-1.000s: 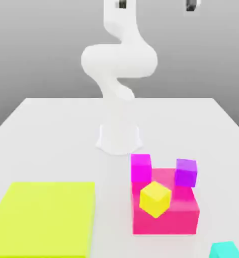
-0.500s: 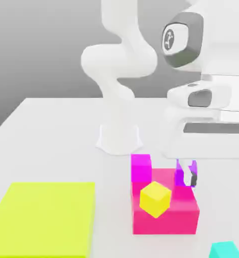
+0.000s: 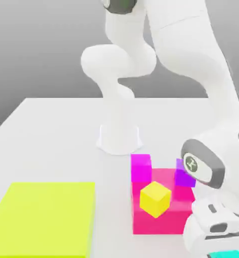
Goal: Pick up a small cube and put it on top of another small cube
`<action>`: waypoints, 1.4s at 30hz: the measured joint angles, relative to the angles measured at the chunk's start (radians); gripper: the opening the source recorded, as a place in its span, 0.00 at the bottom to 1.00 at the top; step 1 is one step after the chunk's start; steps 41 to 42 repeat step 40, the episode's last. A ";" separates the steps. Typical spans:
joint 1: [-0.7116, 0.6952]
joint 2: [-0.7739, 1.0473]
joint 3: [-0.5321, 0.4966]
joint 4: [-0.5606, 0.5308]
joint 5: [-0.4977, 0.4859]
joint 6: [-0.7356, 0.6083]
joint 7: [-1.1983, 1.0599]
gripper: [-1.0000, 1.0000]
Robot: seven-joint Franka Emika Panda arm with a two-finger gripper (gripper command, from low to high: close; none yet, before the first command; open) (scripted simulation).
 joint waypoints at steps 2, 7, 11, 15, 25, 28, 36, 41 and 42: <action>0.000 0.000 0.000 0.000 0.000 0.001 0.000 0.00; -0.025 -0.087 0.033 -0.022 0.038 -0.065 -0.027 0.00; -0.043 -0.222 0.066 -0.097 0.051 -0.131 -0.118 0.00; -0.062 -0.359 0.100 -0.196 0.067 -0.173 -0.252 0.00; -0.024 -0.730 0.112 -0.452 0.261 -0.261 -0.703 0.00; 0.021 -0.842 0.081 -0.528 0.330 -0.289 -0.847 0.00; 0.090 -0.877 0.043 -0.673 0.408 -0.175 -1.037 0.00; 0.085 -0.824 0.051 -0.688 0.401 -0.107 -1.031 1.00; 0.085 -0.824 0.051 -0.688 0.401 -0.107 -1.031 1.00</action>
